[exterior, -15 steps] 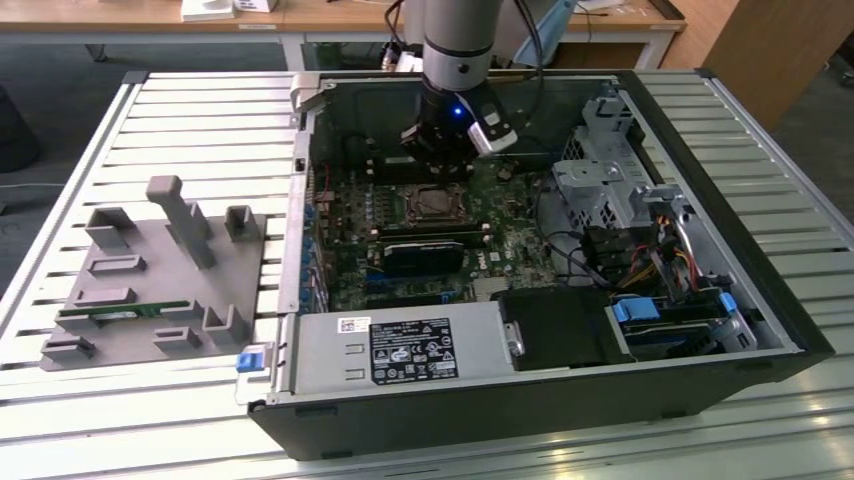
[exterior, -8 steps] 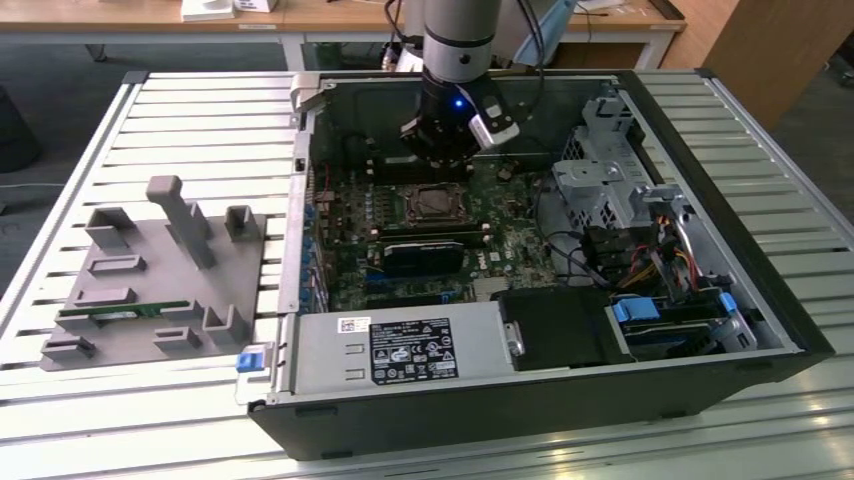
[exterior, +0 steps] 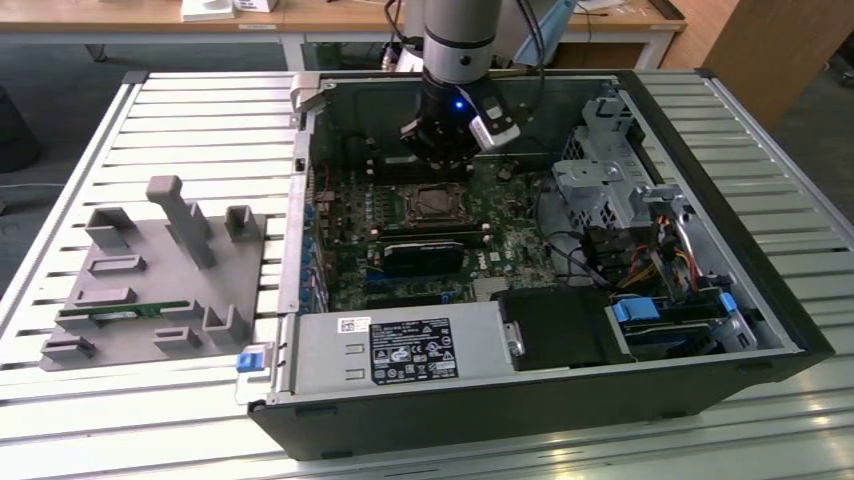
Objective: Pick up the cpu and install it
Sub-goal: 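Install the first cpu locking lever, then install the second cpu locking lever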
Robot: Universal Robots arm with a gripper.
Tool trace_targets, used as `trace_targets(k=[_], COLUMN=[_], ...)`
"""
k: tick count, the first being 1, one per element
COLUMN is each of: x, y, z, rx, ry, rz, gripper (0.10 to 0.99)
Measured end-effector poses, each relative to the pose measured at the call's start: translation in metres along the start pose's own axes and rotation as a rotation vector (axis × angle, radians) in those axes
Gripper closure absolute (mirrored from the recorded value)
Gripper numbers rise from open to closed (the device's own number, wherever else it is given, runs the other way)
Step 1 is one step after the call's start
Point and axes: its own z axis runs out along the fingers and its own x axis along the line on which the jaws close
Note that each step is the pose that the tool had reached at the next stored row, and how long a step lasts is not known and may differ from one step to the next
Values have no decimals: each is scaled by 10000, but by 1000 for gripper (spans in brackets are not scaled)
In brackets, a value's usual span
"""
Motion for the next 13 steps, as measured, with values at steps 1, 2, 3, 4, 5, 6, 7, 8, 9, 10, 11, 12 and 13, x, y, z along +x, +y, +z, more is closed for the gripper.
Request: trace_targets(k=[1,2,3,4,5,6,7,8,9,10,11,12,13], x=[0,0,0,0,0,0,0,0,0,0,0,1,1], y=[-2,-4,-5,-7,-9,-10,-11,-13,-18,-21,-24,-26,-30], z=[0,0,0,-1,-1,0,0,0,-1,-1,0,-1,-1], rx=[0,1,1,2,2,1,2,3,4,3,1,1,1], ry=[0,0,0,1,1,0,1,1,2,1,0,1,1], rz=[1,1,1,0,0,0,1,0,-2,-1,0,1,0], gripper=[980,980,980,980,980,980,980,980,980,980,980,980,980])
